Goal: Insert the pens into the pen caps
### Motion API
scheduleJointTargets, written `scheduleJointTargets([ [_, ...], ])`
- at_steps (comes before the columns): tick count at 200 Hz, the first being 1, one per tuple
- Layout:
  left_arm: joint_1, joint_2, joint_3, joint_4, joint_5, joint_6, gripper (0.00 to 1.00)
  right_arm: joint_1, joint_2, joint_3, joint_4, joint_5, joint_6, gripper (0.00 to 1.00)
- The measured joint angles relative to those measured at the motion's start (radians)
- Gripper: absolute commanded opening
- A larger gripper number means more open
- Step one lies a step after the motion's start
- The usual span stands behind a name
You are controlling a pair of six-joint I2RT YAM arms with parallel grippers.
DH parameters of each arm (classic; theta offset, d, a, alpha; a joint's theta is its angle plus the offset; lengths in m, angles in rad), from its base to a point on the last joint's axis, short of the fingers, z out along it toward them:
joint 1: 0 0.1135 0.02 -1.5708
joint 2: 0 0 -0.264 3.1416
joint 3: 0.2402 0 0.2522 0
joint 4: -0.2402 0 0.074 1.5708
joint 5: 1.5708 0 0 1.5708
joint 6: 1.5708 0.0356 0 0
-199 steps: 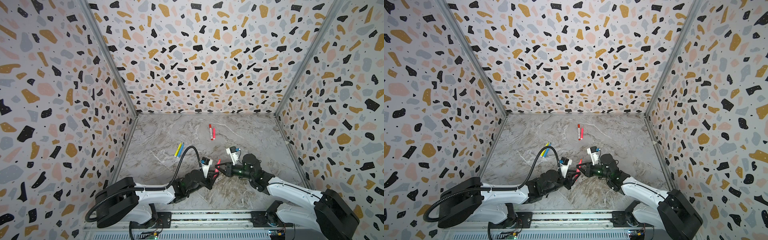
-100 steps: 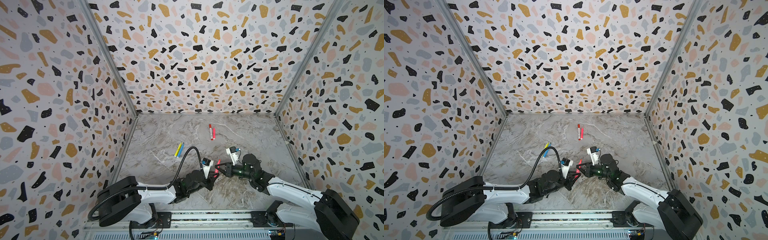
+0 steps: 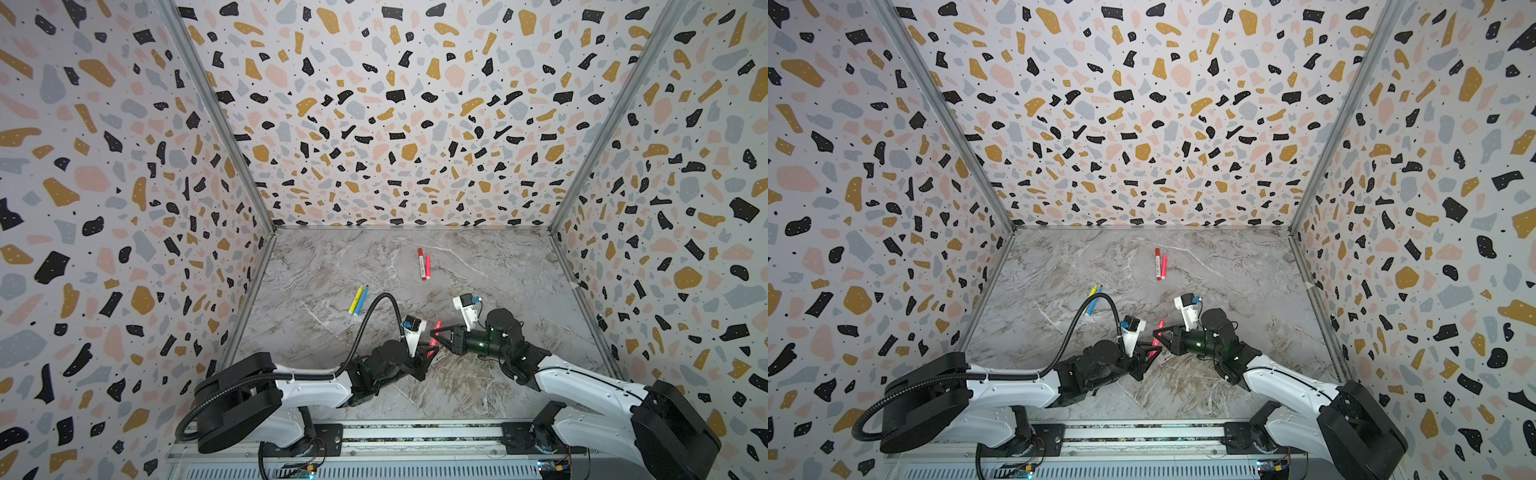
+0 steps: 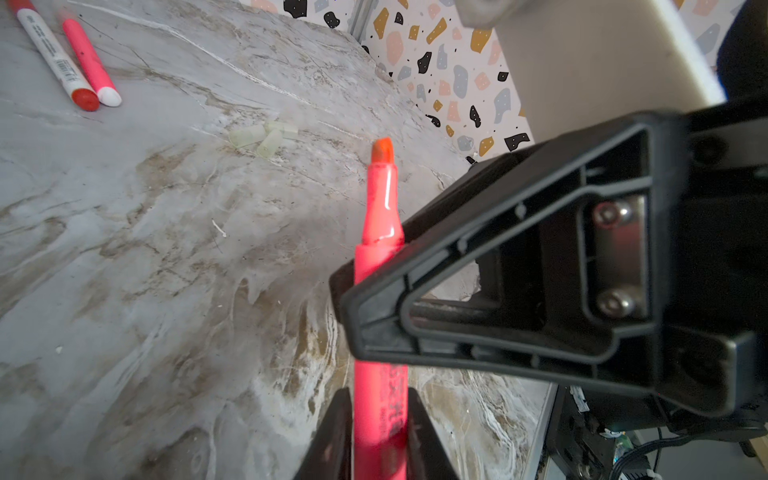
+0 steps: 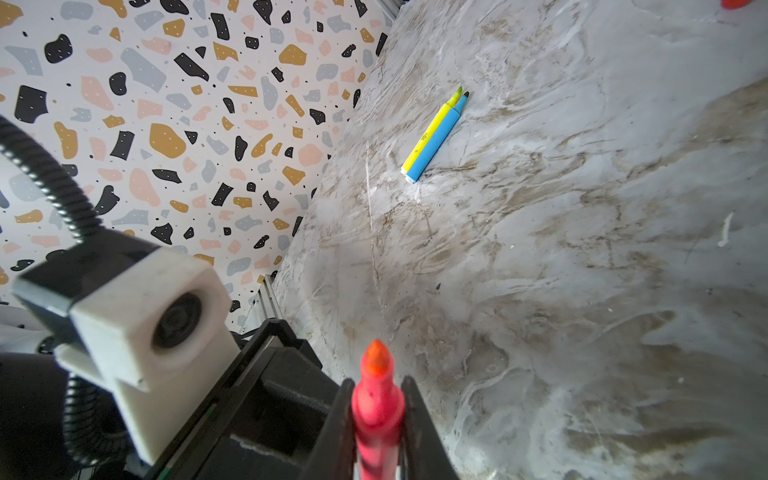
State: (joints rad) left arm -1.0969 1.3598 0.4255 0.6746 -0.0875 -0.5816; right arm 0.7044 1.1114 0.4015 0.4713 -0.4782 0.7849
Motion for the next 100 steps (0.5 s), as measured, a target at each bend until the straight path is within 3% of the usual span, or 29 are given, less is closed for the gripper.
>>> scheduleJointTargets([
  [48,0.000,0.000,0.000,-0.001,-0.004,-0.008,0.27,0.008,0.000,0.000,0.002,-0.001,0.004,0.12],
  [100,0.000,0.000,0.000,0.001,-0.003,-0.010,0.21,0.011,0.000,0.000,0.012,-0.001,0.008,0.12],
])
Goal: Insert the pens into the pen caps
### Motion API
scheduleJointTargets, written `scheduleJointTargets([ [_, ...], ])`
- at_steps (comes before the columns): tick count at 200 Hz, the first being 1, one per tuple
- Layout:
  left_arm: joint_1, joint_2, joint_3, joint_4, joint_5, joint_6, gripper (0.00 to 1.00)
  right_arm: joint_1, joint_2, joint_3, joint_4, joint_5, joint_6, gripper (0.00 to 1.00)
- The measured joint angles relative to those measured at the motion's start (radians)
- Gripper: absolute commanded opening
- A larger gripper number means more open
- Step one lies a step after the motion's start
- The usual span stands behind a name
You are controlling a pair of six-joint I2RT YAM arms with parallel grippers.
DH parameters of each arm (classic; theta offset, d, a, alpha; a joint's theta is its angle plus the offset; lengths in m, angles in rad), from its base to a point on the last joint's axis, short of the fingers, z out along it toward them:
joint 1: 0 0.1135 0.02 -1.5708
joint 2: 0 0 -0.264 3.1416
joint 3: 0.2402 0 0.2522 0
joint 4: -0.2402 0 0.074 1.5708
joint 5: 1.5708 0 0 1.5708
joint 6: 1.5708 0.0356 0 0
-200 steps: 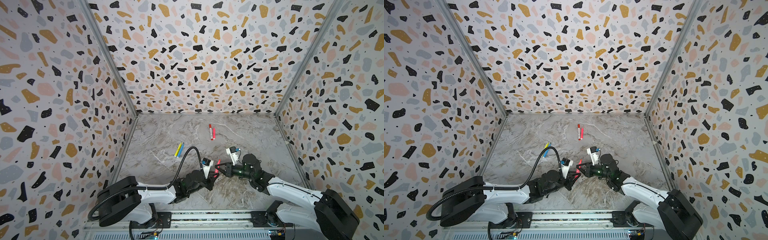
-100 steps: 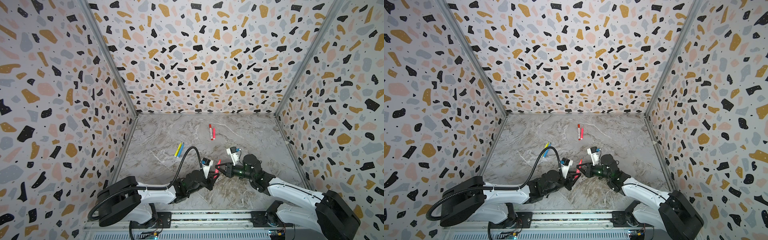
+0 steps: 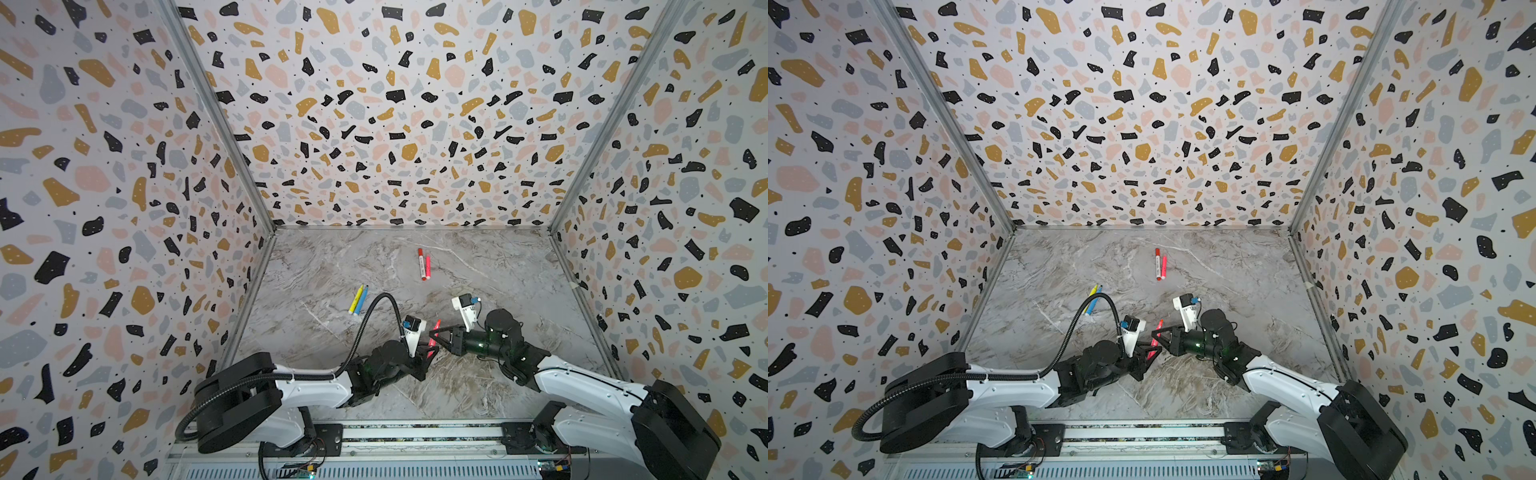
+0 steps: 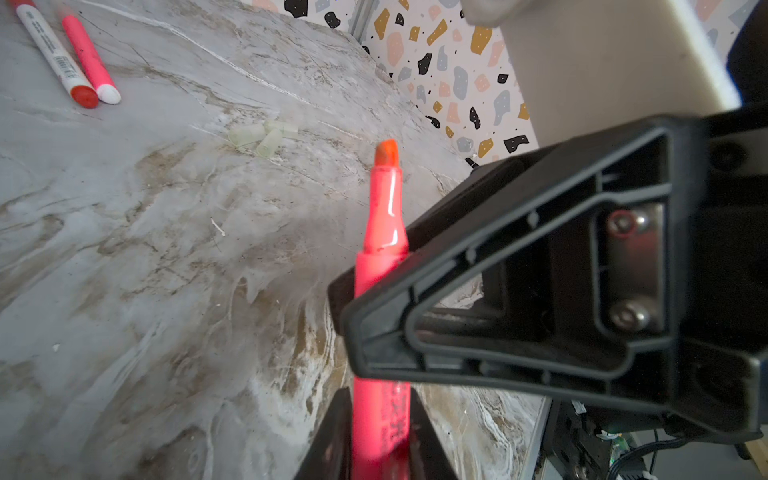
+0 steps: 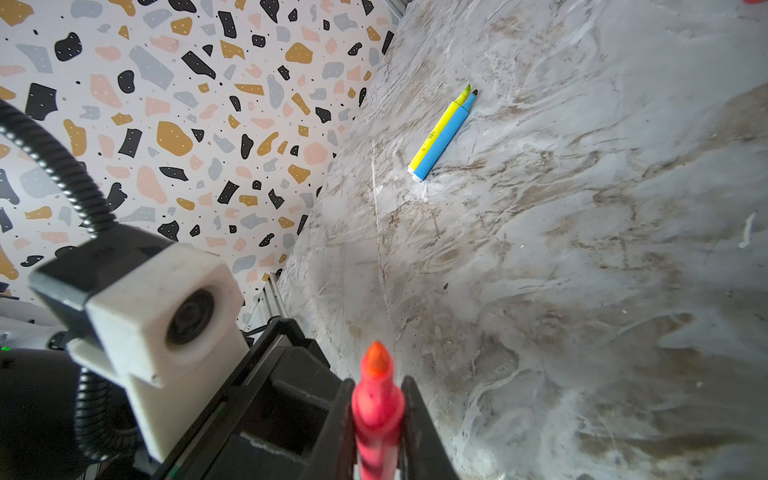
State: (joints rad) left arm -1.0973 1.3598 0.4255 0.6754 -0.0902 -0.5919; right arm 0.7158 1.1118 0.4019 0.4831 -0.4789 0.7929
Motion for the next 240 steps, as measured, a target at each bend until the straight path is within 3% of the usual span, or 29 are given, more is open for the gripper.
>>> scheduleJointTargets([
  [13,0.000,0.000,0.000,0.000,0.000,0.000,0.20,0.001,0.000,0.000,0.001,0.000,0.002,0.12],
  [49,-0.004,0.000,0.000,0.003,0.002,0.002,0.00,0.002,0.002,0.000,0.004,0.001,0.004,0.12],
  [64,-0.004,0.000,0.000,0.003,0.001,0.002,0.00,0.002,0.002,0.000,0.003,0.000,0.004,0.13],
  [72,-0.004,0.000,0.000,0.002,0.000,0.002,0.00,0.002,0.002,0.000,0.002,0.001,0.004,0.21],
  [90,-0.003,-0.002,0.000,-0.010,-0.014,0.001,0.00,0.003,-0.002,0.002,-0.014,0.005,-0.003,0.57],
  [105,-0.003,-0.012,0.000,-0.029,-0.037,0.002,0.00,-0.006,-0.019,0.021,-0.070,0.019,-0.024,0.65],
  [166,-0.003,-0.120,-0.035,-0.060,-0.101,0.003,0.00,-0.245,-0.048,0.240,-0.369,0.074,-0.153,0.65],
  [240,-0.003,-0.172,-0.153,-0.080,-0.106,-0.033,0.00,-0.334,0.289,0.482,-0.643,0.239,-0.330,0.44],
])
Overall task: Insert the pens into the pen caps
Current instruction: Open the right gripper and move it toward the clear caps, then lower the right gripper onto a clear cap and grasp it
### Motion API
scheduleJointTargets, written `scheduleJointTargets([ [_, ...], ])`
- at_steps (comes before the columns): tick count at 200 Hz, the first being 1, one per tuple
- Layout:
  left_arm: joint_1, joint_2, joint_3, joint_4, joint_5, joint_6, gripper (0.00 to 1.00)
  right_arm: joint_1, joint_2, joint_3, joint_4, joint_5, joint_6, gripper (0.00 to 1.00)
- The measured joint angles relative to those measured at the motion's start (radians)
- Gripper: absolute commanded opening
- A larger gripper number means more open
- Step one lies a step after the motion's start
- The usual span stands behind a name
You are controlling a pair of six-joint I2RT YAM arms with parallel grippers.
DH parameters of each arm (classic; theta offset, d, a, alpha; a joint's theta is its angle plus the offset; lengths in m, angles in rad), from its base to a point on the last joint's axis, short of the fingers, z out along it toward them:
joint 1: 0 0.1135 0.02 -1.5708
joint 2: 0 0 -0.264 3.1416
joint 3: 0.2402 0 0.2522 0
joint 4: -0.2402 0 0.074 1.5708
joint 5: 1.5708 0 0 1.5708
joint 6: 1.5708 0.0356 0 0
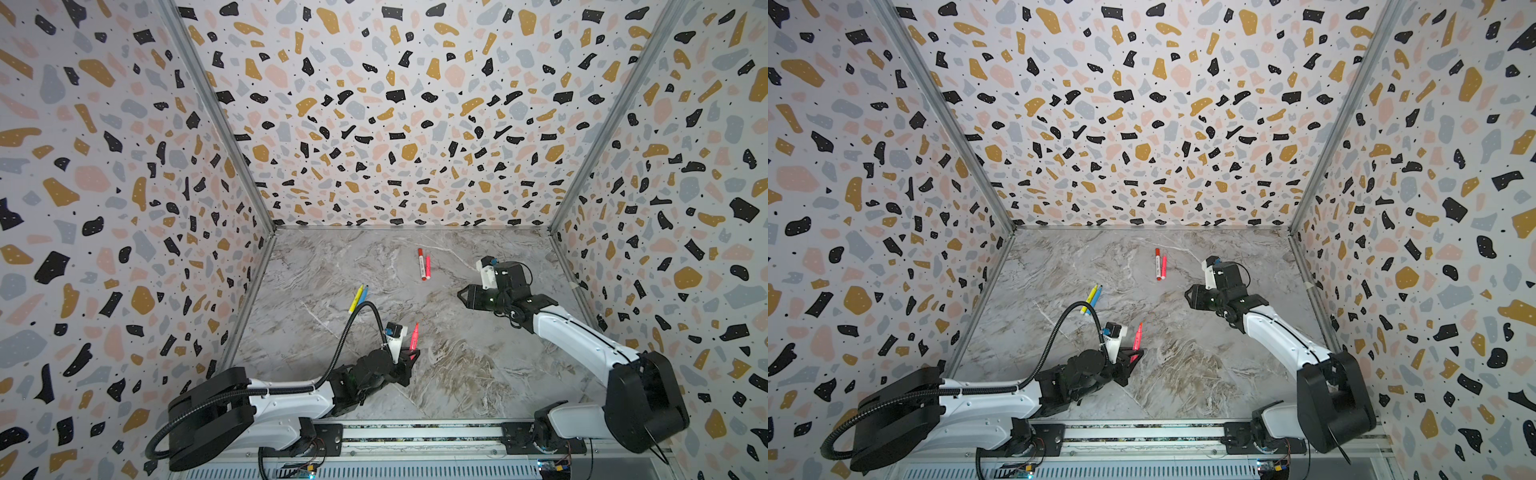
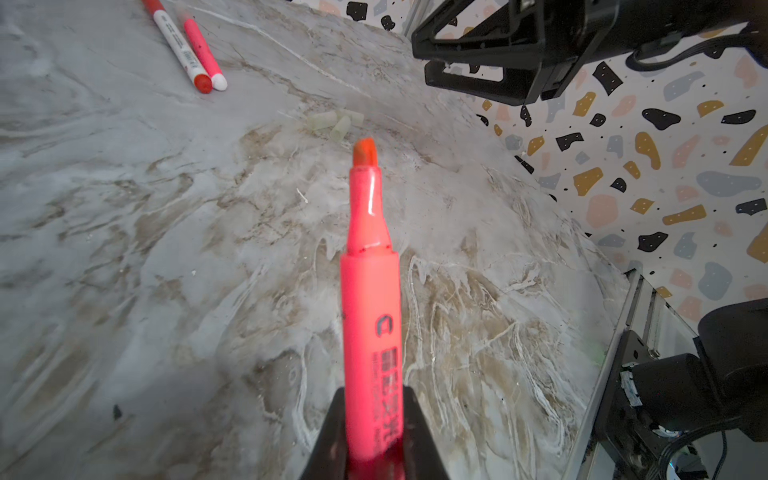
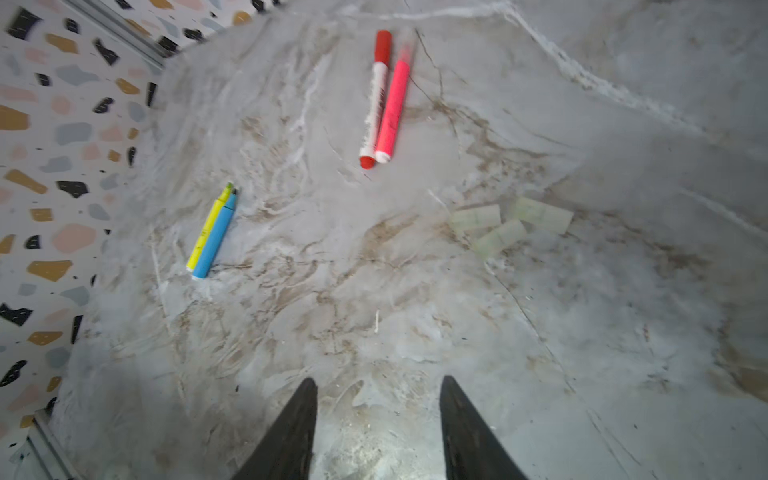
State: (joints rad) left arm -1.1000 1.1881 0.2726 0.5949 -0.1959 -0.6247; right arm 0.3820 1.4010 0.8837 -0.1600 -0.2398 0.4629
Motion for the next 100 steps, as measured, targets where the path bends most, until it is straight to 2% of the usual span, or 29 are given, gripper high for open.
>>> scheduleJointTargets([
  [17,0.000,-0.013,-0.021,0.000,0.000,-0.012,0.00,0.000,0.079,0.047,-0.039,0.049,-0.019,0.39],
  [100,0.000,-0.061,-0.050,-0.005,-0.005,-0.034,0.00,0.000,0.371,0.281,-0.122,0.208,-0.062,0.34],
])
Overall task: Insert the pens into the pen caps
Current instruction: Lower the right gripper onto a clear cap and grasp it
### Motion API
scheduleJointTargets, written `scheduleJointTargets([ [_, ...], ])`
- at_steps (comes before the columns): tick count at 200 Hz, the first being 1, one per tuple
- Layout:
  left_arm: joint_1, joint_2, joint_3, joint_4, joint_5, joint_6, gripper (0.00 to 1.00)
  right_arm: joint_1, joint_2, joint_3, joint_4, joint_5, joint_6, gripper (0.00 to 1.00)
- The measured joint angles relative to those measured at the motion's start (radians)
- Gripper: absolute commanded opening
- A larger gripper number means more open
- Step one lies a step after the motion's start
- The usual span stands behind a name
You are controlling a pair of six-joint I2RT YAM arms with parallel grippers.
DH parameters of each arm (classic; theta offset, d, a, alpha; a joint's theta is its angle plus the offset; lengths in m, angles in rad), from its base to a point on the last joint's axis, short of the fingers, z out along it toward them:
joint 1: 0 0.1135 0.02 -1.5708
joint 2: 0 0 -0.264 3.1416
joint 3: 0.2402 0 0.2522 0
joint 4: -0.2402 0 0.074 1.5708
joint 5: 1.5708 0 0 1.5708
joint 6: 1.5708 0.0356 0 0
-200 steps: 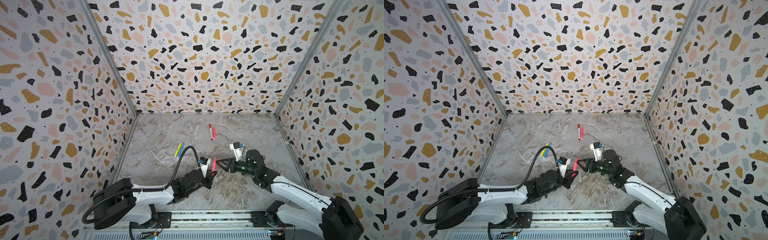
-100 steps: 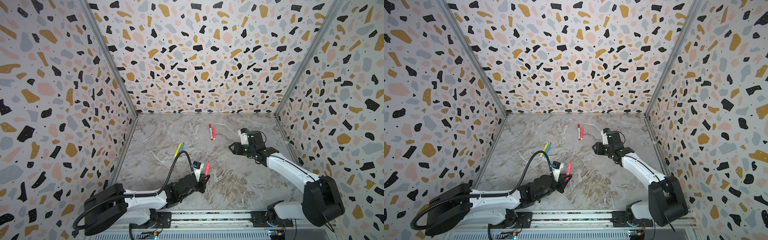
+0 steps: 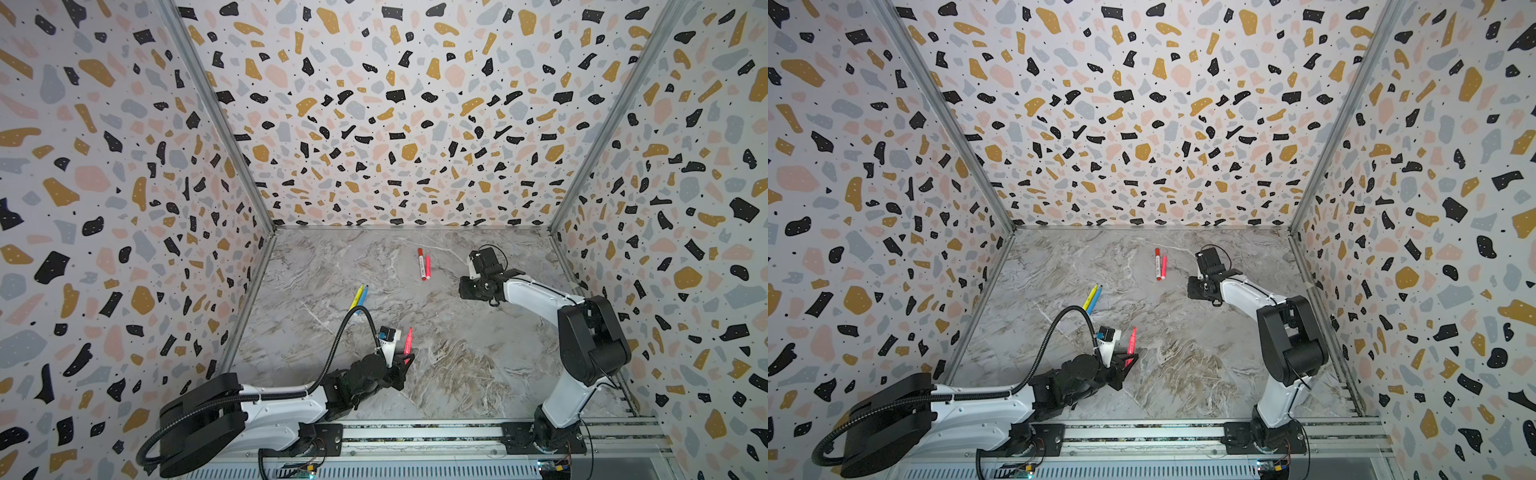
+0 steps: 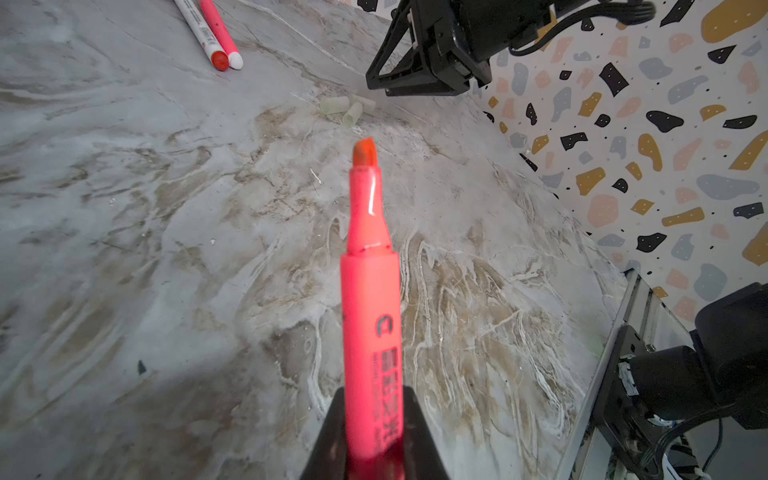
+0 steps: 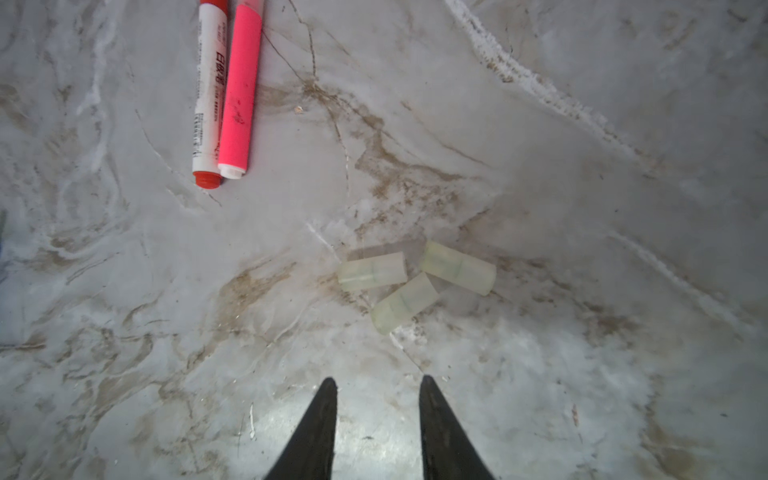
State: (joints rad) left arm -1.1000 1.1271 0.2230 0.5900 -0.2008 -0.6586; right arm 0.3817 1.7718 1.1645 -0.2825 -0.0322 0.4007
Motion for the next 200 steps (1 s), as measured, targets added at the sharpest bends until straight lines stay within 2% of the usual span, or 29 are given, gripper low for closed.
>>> scheduleJointTargets([
  [59,0.000,-0.034,-0.002,-0.018,-0.018,0.000,0.00,0.000,0.127,0.102,-0.024,0.039,0.003,0.35],
  [200,0.000,-0.068,-0.019,-0.051,-0.048,0.000,0.00,0.000,0.200,0.153,-0.040,0.089,0.028,0.33],
])
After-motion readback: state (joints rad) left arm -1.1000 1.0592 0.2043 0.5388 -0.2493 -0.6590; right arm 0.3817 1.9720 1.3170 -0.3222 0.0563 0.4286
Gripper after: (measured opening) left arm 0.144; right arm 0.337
